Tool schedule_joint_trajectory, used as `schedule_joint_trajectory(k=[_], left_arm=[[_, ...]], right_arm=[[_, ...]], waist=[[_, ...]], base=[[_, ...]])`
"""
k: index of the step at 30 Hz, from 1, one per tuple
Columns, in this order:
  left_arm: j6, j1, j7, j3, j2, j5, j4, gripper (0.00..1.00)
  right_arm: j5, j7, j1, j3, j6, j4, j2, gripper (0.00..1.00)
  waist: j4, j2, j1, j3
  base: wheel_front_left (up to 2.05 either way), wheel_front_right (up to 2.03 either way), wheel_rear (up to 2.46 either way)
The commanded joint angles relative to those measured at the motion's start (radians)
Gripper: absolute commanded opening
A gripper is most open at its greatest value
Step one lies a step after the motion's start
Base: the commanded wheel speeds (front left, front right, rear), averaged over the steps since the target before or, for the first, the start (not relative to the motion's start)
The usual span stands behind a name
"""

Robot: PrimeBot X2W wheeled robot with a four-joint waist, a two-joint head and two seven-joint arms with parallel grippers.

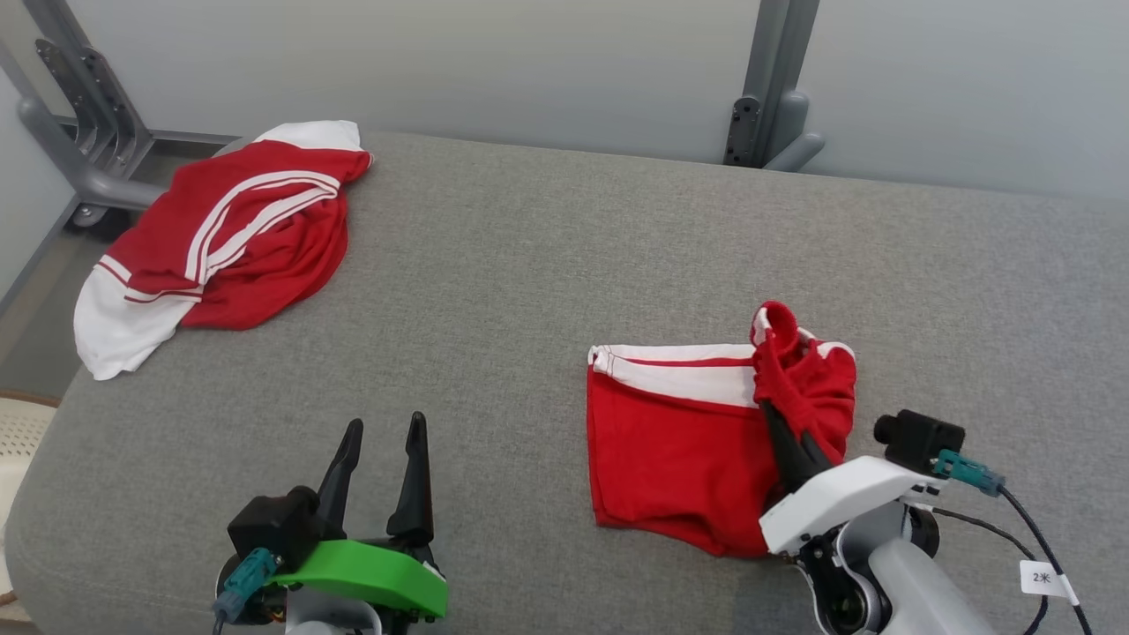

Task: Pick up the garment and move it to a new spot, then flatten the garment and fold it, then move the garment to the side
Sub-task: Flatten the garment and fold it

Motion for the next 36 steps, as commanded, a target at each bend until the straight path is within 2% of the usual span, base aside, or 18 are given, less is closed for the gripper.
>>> schedule_joint_trajectory(k=[1, 7, 14, 18, 21, 22, 23, 24, 25, 27, 36], left_arm=[[0.003, -0.010, 0.000, -0.002, 0.002, -0.012, -0.004, 1.00], [0.006, -0.009, 0.000, -0.015, 0.001, -0.021, -0.007, 1.00], [0.008, -0.008, 0.000, -0.028, 0.001, -0.025, -0.009, 1.00], [0.012, -0.006, 0.000, -0.034, 0.001, -0.028, -0.009, 1.00], [0.015, -0.005, 0.000, -0.036, 0.001, -0.029, -0.009, 1.00], [0.015, -0.004, 0.000, -0.037, 0.001, -0.029, -0.010, 1.00], [0.016, -0.004, 0.000, -0.038, 0.001, -0.029, -0.010, 1.00], [0.017, -0.003, 0.000, -0.038, 0.001, -0.030, -0.010, 1.00], [0.016, -0.002, 0.000, -0.037, 0.001, -0.029, -0.010, 1.00], [0.016, 0.000, 0.000, -0.035, 0.001, -0.029, -0.010, 1.00], [0.023, 0.001, 0.000, -0.031, 0.001, -0.030, -0.017, 1.00]], right_arm=[[0.004, -0.008, -0.016, 0.027, 0.000, 0.015, -0.002, 0.00], [0.009, -0.036, -0.066, 0.135, 0.000, 0.096, -0.002, 0.00], [-0.025, -0.067, -0.129, 0.198, 0.000, 0.202, -0.002, 0.00], [-0.061, -0.078, -0.158, 0.224, 0.000, 0.254, -0.002, 0.00], [-0.130, -0.084, -0.178, 0.238, 0.000, 0.292, -0.002, 0.00], [-0.152, -0.086, -0.179, 0.245, 0.000, 0.302, -0.002, 0.04], [-0.171, -0.087, -0.179, 0.252, 0.000, 0.307, -0.002, 0.24], [-0.186, -0.088, -0.179, 0.263, 0.000, 0.311, -0.002, 0.33], [-0.202, -0.087, -0.178, 0.273, 0.000, 0.312, -0.002, 0.48], [-0.228, -0.087, -0.170, 0.297, 0.000, 0.310, -0.002, 1.00], [-0.354, -0.087, -0.146, 0.345, 0.000, 0.288, -0.003, 1.00]], waist=[[0.020, 0.0000, 0.0000, -0.002], [0.061, 0.0000, 0.0000, 0.003], [0.102, 0.0000, 0.0000, 0.011], [0.119, 0.0000, 0.0000, 0.013], [0.127, 0.0000, 0.0000, 0.013], [0.129, 0.0000, 0.0000, 0.013], [0.131, 0.0000, 0.0000, 0.013], [0.132, 0.0000, 0.0000, 0.013], [0.133, 0.0000, 0.0000, 0.014], [0.132, 0.0000, 0.0000, 0.014], [0.114, 0.0000, 0.0000, 0.021]], base=[[0.00, 0.00, 0.00], [0.00, 0.00, 0.00], [0.00, 0.00, 0.00], [0.00, 0.00, 0.00], [0.00, 0.00, 0.00], [0.00, 0.00, 0.00], [0.00, 0.00, 0.00], [0.00, 0.00, 0.00], [0.00, 0.00, 0.00], [0.00, 0.00, 0.00], [0.00, 0.00, 0.00]])
